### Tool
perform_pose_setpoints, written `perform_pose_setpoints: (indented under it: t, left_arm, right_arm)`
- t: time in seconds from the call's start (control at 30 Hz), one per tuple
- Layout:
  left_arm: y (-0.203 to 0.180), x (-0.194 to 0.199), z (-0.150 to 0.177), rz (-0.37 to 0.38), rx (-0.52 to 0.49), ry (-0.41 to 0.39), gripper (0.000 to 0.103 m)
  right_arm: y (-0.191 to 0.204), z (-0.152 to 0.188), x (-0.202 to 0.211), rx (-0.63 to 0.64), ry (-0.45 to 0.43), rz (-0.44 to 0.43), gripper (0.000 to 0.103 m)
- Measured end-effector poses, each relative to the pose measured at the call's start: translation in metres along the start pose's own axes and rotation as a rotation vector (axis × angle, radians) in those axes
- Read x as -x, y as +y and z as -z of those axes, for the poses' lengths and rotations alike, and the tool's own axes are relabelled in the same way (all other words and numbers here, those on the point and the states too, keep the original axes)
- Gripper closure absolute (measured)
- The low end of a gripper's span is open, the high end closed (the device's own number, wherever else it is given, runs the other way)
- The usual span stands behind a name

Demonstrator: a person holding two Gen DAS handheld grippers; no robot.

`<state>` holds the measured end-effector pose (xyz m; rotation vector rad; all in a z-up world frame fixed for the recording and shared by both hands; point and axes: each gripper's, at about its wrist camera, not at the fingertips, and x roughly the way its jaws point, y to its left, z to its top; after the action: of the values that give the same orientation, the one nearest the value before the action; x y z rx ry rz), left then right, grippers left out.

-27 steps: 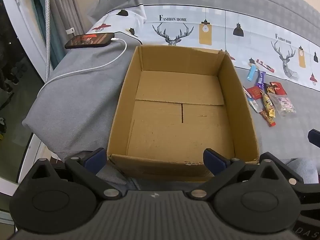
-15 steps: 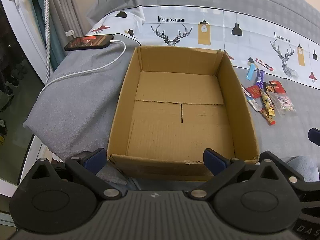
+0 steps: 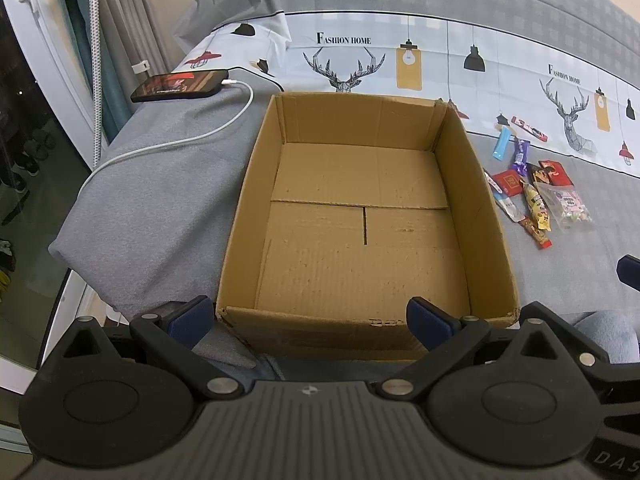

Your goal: Organize snacks

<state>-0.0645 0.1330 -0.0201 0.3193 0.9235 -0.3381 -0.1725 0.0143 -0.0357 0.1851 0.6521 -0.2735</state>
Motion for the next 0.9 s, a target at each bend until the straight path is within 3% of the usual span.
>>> perform_pose_setpoints:
  t: [0.9]
  left_arm:
    - [-0.0006,-0.0029,0.0007,-0.011,-0.007,0.005,0.000]
  right_arm:
    - [-0.0021,0.0018,-0.0033,-0.007,0.028,0.002,0.000]
